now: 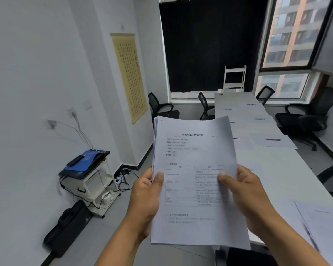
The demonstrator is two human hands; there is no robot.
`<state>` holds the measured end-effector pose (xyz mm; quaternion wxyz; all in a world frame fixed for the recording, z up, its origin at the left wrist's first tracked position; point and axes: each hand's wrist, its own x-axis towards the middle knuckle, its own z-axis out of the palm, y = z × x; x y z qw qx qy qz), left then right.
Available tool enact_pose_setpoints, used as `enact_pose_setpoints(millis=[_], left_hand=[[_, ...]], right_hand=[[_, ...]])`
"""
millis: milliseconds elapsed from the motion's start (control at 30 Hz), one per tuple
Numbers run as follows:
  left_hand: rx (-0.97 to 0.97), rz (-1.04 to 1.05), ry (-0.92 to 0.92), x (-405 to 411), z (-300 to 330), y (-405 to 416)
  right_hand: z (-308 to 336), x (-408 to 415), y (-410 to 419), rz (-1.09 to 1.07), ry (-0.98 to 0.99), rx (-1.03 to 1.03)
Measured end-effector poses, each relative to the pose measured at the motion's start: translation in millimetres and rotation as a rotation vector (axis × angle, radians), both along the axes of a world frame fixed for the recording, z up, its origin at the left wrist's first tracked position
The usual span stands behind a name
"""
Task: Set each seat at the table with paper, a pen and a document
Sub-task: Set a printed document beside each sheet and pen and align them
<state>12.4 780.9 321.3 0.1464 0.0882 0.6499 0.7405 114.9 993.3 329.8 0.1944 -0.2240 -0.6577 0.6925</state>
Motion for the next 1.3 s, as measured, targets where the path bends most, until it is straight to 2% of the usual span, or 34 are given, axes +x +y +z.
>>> enact_pose_setpoints(millis=[333,633,867,1167,1300], left_hand=[[-0.086,0.012,0.021,-95,-6,10],[-0.135,-0.104,0.088,-236,10,98],[-0.134,-0.178,0.044,-296,10,146],[-0.186,-0.317,-0.020,-410,-26,193],[-0.186,-0.453,-0.046,-481,-47,221]], right_hand=[[-10,-86,5,-0.034,0.022,-0.035],[-8,-211,83,-0.152,0.061,-0.062],[-6,-258,119,-0.198,0.037,-0.068],[-39,-345,141,-0.335,-0.050,-0.066],[-56,-399,147,-0.471,-0.098,-0.079]])
